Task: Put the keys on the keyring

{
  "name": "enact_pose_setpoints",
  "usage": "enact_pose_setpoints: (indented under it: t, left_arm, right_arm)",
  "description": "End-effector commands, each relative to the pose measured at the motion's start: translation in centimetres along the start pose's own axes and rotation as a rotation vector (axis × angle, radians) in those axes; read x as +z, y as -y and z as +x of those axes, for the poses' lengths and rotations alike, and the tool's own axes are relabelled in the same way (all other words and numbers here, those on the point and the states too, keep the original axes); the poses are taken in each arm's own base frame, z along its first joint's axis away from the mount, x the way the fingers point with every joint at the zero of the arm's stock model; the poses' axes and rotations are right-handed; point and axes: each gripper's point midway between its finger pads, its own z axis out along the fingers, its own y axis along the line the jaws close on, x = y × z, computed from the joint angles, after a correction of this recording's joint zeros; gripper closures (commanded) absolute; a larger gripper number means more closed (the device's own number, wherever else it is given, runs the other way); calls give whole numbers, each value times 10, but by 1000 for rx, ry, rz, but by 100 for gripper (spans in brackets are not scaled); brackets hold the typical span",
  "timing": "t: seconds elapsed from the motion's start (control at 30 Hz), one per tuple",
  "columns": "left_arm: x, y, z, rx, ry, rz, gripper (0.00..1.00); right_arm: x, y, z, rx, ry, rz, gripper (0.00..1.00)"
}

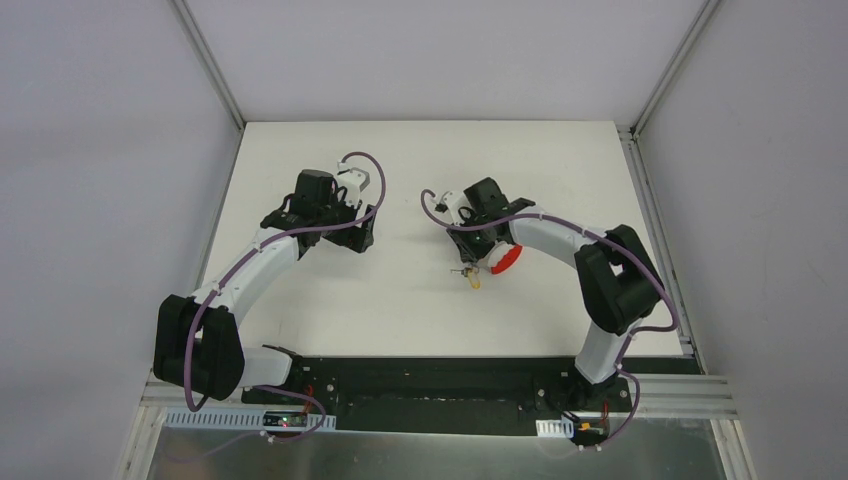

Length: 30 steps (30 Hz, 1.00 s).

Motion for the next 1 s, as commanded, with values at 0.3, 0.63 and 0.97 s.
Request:
enact_pose_setpoints:
  t: [0.3,0.63,0.97]
  left_arm:
    - [-9,13,-22,10,62,60,16]
    - [-1,34,-19,-68,19,180,22]
    - [-6,27,-24,-68,53,130,24]
  right_arm:
    - [-51,-22,-50,-37,210,-168,99]
    - [-40,-15,-64,92,228,-169,97]
    - [8,-4,-64,175,145,-57,96]
